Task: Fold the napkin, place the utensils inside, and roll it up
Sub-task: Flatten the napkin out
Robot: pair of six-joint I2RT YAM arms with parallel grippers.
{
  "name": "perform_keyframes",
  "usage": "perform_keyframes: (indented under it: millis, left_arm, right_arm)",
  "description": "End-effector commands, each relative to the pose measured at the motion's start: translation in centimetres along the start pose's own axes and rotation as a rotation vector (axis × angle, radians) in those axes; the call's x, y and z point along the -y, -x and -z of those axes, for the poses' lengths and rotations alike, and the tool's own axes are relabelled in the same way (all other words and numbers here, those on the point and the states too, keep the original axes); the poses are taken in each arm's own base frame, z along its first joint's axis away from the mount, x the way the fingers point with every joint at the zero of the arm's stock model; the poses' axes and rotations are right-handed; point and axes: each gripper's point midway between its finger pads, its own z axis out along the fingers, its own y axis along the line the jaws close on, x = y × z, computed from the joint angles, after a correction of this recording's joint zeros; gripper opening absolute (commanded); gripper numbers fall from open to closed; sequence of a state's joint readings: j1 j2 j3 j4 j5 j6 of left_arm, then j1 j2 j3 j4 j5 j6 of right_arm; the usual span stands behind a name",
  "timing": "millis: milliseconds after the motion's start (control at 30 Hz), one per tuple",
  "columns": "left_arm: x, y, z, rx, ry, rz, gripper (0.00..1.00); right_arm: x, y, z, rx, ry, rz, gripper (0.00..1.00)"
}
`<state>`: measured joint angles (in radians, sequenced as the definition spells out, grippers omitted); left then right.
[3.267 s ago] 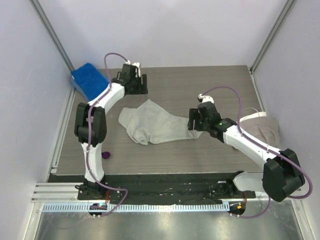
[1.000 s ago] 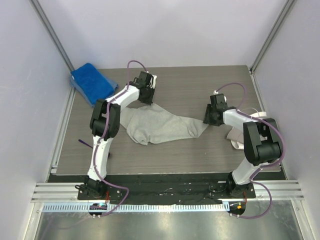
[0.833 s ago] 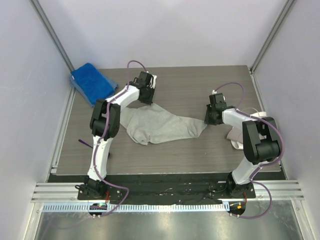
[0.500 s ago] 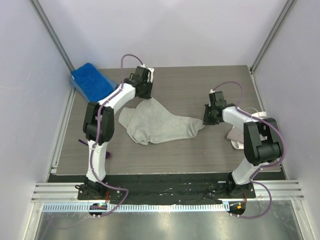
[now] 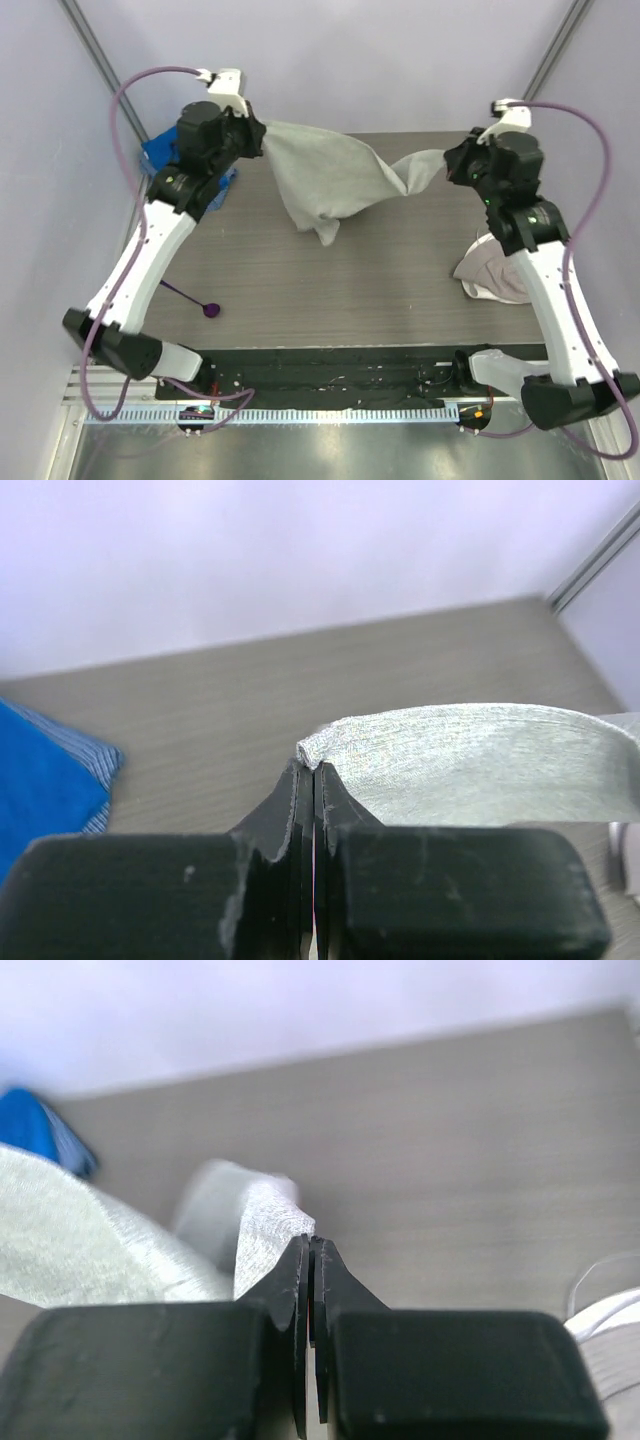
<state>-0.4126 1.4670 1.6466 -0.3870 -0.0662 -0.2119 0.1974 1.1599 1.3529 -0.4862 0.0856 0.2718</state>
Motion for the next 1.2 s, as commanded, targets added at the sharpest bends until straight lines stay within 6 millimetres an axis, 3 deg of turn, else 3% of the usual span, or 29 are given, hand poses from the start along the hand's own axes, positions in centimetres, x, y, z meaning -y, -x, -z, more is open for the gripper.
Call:
perform_keyframes:
  millis: [0,67,100,133,167,233,300,400,567,667,900,1167]
  left_arm:
    - [0.8,7.2,6.5,0.225,-0.028,0.036,0.0]
    - [0.9,10.2,10.8,0.318,-0.045,0.042,0.0]
    - [1.0,10.9,12.1,0.342,-0.05,0.043,0.0]
    - [1.0,12.3,14.6,0.393,-0.059,0.044,0.0]
    - [1.0,12.9,15.9,0.407,-0.061,0.045,0.0]
    - [1.1,14.5,19.3,0.467,-0.075,0.051,0.0]
    - [1.1,14.8,20.9,0.477,-0.078,0.053,0.0]
    - [0.9,15.4,22.0,0.513,-0.07,0.053,0.0]
    - [0.3,14.0,18.0,0.423,-0.019,0.024,0.0]
    - [0.2,13.6,17.3,0.401,-0.011,0.032,0.0]
    - [0.6,15.1,22.8,0.53,-0.065,0.058,0.0]
    - [1.0,15.3,27.5,0.563,-0.112,0.072,0.0]
  right_arm:
    - [0.0,7.1,6.7,0.192,-0.027,0.029,0.01]
    - [-0.5,10.0,10.1,0.281,-0.002,0.026,0.01]
    - [-0.8,10.8,11.2,0.306,0.013,0.022,0.01]
    - [-1.1,11.5,12.2,0.325,0.029,0.024,0.01]
    - [-1.4,12.8,14.2,0.367,0.045,0.018,0.01]
    - [-2.2,13.9,15.8,0.398,0.083,0.019,0.01]
    - [-2.6,15.1,17.5,0.438,0.107,0.018,0.01]
    - [-2.5,15.8,17.4,0.451,0.094,0.022,0.01]
    - [-2.1,14.9,14.0,0.396,0.054,0.019,0.01]
    - [-2.3,14.1,13.3,0.374,0.068,0.011,0.01]
    - [-2.5,14.0,16.7,0.423,0.115,-0.008,0.01]
    - [-3.0,14.5,21.4,0.473,0.174,-0.029,0.01]
